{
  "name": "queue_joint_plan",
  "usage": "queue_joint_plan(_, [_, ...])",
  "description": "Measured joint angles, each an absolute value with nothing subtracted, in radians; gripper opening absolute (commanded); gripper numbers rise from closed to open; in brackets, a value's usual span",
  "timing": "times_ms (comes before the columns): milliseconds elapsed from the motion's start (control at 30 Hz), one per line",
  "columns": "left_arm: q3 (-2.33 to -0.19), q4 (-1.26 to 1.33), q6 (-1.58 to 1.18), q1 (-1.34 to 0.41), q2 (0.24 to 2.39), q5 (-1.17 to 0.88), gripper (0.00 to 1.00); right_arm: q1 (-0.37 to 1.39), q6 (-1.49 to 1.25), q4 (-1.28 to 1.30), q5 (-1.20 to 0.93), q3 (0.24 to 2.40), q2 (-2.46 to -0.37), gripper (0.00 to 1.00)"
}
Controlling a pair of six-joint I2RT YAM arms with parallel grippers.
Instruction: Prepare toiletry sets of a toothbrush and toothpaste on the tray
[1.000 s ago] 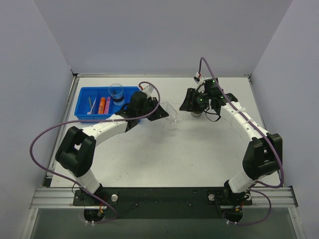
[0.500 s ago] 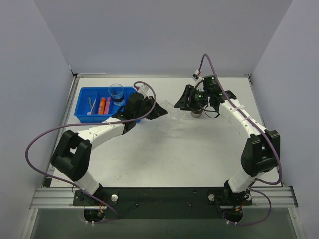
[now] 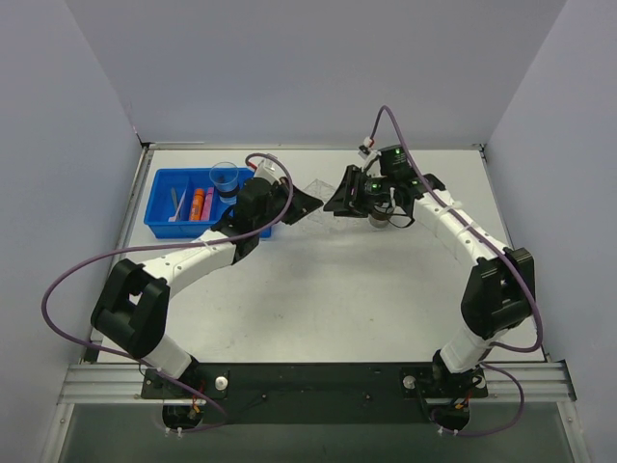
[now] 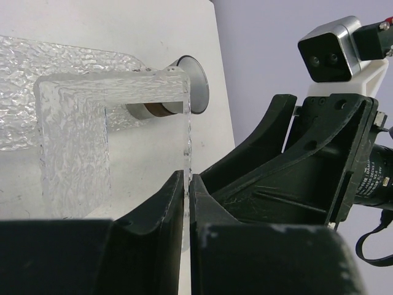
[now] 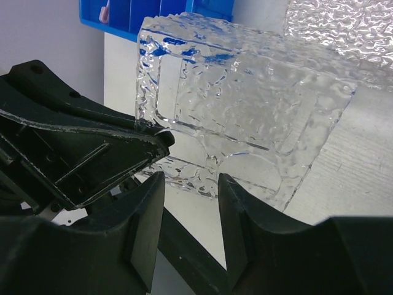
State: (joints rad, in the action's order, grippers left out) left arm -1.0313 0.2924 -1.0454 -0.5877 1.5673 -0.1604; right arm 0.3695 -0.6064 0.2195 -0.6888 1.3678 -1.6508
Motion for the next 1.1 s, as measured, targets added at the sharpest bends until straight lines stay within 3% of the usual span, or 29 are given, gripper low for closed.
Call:
queue_joint_plan(500, [-0.999, 0.355, -1.07, -0.6, 1.562, -0.14, 0.0, 0.399, -0.587, 0.313, -0.613, 1.464, -1.74, 0.31])
queue_joint_plan(600, [-0.999, 0.359, -1.07, -0.601, 1.562, -0.134, 0.0, 0.413, -0.581, 0.323, -0.602, 1.481, -1.75, 0.22])
queue_joint_plan(633, [-0.999, 0.36, -1.07, -0.601, 1.562, -0.134, 0.0, 0.414, -0.579, 0.329, -0.598, 1.485, -1.752, 0.1])
queue_joint_plan(700, [-0.999, 0.362, -1.069, -0.601, 1.562, -0.133, 0.0, 0.415, -0.577, 0.341, -0.585, 1.498, -1.757, 0.0])
queue_joint_plan(800, [-0.999, 0.356, -1.074, -0.601, 1.562, -0.125, 0.01, 0.413, -0.575, 0.355, -0.564, 1.514, -1.761, 0.0])
queue_joint_plan(1000, [-1.006, 0.333, -1.055, -0.601, 1.562, -0.139, 0.41, 0.418, -0.567, 0.375, -0.524, 1.525, -1.761, 0.0])
queue_joint_plan(1100, [-1.034, 0.283, -1.008, -0.607, 1.562, -0.161, 0.51, 0.421, -0.553, 0.38, -0.487, 1.525, -1.761, 0.0])
